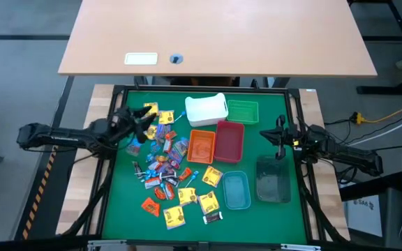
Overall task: Sort candy
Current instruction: Put the yellow bag of candy into the white bin
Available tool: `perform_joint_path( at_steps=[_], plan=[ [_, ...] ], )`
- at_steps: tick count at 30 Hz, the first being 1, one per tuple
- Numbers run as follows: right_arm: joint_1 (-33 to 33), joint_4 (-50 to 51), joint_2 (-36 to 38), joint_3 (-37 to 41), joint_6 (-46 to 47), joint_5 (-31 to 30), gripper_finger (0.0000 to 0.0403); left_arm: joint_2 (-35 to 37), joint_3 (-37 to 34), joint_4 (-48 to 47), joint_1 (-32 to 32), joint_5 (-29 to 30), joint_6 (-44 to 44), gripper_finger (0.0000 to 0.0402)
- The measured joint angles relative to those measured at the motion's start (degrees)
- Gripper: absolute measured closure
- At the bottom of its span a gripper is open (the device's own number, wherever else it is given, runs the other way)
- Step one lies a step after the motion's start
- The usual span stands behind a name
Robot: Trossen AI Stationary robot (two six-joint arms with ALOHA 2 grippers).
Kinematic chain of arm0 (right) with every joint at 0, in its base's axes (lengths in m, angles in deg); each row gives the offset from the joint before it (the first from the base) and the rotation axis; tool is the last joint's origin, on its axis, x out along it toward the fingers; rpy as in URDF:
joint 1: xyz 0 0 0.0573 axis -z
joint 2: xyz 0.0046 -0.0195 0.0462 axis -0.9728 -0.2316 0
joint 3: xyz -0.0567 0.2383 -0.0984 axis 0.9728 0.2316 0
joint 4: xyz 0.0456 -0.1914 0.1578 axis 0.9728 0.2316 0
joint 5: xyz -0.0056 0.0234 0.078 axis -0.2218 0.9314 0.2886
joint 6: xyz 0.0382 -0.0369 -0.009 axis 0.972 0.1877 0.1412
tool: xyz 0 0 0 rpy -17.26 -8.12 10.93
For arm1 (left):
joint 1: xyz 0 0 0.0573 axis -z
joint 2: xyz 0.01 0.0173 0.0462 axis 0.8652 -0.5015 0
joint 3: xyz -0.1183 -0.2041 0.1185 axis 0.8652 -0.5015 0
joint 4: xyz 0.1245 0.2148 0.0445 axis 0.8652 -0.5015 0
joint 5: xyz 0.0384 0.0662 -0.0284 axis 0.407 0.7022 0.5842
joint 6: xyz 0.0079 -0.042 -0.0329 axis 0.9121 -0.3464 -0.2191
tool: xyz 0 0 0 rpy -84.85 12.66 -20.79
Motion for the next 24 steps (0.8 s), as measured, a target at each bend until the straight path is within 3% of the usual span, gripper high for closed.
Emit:
perform_joint_path(
  at_steps=[5,12,24],
  plan=[
    [0.0,-0.5,0.0,0.0,0.0,0.0,0.0400,-12.7,8.4,-7.7,-6.2,-3.8,0.0,0.0186],
    [0.0,-0.4,0.0,0.0,0.0,0.0,0.0400,-26.2,19.2,-26.4,-16.9,-13.8,0.0,0.0186],
    [0.0,-0.1,0.0,0.0,0.0,0.0,0.0400,-42.0,21.2,-30.2,-31.6,-26.8,1.6,0.0186]
  ],
)
